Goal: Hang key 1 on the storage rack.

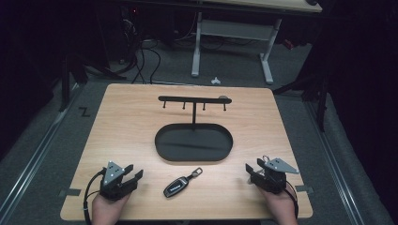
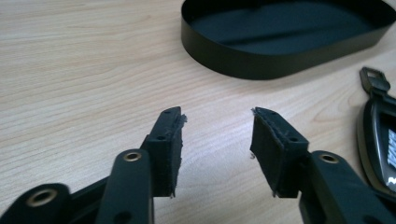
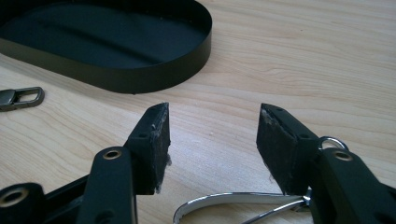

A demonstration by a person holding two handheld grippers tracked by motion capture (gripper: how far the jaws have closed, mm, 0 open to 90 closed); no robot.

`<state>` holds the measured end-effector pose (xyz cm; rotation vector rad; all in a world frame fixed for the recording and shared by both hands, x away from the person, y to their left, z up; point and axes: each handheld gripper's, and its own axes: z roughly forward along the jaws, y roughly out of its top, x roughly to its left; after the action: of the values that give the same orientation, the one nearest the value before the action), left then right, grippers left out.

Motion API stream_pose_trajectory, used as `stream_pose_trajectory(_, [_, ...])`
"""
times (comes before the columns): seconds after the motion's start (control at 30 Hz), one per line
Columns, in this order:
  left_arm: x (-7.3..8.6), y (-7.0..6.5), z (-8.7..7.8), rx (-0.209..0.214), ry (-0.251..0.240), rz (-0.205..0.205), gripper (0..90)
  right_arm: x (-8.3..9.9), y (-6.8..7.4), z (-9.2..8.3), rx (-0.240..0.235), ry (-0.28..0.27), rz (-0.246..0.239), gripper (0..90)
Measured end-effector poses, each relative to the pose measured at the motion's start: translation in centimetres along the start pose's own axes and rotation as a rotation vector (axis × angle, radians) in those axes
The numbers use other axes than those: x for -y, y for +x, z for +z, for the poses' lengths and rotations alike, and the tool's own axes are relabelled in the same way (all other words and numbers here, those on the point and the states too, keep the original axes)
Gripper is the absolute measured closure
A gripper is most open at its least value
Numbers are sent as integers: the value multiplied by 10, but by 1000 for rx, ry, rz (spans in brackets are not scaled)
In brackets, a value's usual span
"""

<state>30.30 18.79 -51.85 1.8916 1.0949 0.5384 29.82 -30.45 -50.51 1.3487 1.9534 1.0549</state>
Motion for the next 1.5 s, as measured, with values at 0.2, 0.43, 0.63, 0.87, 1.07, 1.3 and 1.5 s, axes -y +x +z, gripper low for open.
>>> stream_pose_trajectory(0.2, [-3, -6, 2, 16, 2, 4, 655, 4, 0, 4, -2, 24, 1, 440])
stream_pose_trajectory(0.43, [-5, -12, 4, 53, 19, 31, 709, 4, -4, 0, -1, 12, 1, 440])
stream_pose_trajectory(0.63, [-8, -31, 10, 118, 65, 86, 710, 5, -3, 4, -7, 27, 0, 440])
stream_pose_trajectory(0.87, [-4, -61, 24, 153, 136, 174, 782, 5, 0, 3, -10, 30, -15, 443])
stream_pose_trajectory(1.07, [-2, -75, 30, 186, 170, 218, 841, 6, -2, 2, -19, 35, -6, 474])
stream_pose_trajectory(1.3, [-1, -104, 31, 253, 169, 305, 797, 7, -2, 2, -29, 44, -3, 485])
stream_pose_trajectory(1.5, [-4, -124, 34, 301, 145, 317, 753, 7, 3, 6, -50, 54, -10, 484])
